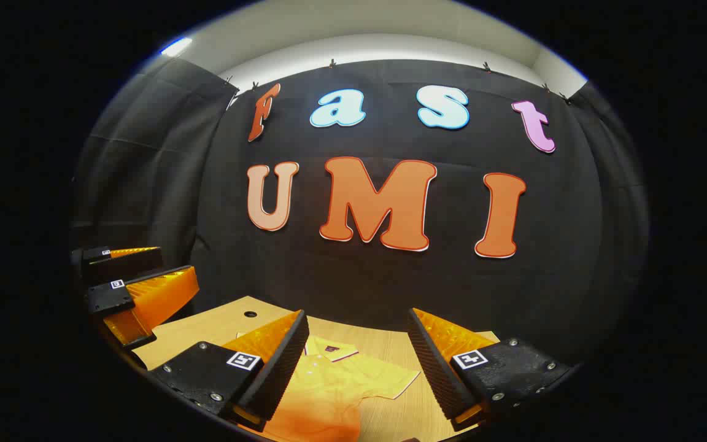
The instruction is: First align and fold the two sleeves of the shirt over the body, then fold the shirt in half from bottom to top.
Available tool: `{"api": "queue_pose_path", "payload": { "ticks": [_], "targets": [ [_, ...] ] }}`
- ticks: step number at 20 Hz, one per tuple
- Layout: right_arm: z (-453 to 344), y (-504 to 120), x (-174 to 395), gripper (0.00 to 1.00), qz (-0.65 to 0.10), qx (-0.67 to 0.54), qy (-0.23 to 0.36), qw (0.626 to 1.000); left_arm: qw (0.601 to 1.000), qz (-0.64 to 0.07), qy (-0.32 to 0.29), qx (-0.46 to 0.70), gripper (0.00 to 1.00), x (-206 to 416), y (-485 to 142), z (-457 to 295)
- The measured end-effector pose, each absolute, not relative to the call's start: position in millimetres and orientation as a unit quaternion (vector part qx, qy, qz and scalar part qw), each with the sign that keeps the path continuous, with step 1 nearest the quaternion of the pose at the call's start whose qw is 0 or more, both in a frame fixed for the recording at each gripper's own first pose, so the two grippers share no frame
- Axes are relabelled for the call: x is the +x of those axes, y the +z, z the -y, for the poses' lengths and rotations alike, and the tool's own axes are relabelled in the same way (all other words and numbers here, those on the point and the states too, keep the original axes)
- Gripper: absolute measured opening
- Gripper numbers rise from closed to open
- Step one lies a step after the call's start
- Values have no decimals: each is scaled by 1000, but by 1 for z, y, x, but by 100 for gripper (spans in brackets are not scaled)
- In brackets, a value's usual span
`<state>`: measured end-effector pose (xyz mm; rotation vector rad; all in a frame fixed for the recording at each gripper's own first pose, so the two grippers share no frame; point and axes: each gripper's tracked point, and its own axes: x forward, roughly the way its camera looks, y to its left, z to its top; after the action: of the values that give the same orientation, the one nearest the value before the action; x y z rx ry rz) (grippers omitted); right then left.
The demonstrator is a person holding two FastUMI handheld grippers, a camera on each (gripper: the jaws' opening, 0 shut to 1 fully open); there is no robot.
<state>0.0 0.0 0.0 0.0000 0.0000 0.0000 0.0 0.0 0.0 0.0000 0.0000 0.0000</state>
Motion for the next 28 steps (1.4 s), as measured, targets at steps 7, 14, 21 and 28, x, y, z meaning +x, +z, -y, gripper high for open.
{"api": "queue_pose_path", "payload": {
  "ticks": [7, 14, 21, 28],
  "targets": [
    [4, -16, 10, 98, -17, 6, 0, 1000, 1000, -21, -6, 19, 99, 10, -14, 7],
    [10, -24, 20, 98, -28, -22, 21, 999, 999, -27, 6, 25, 99, 17, -18, 0],
    [41, -62, 55, 98, -87, -22, -8, 996, 999, -18, 26, 43, 99, 20, -13, -5],
    [67, -131, 107, 98, -210, 6, -16, 978, 996, -12, 56, 75, 99, 14, -9, -15]
  ]
}}
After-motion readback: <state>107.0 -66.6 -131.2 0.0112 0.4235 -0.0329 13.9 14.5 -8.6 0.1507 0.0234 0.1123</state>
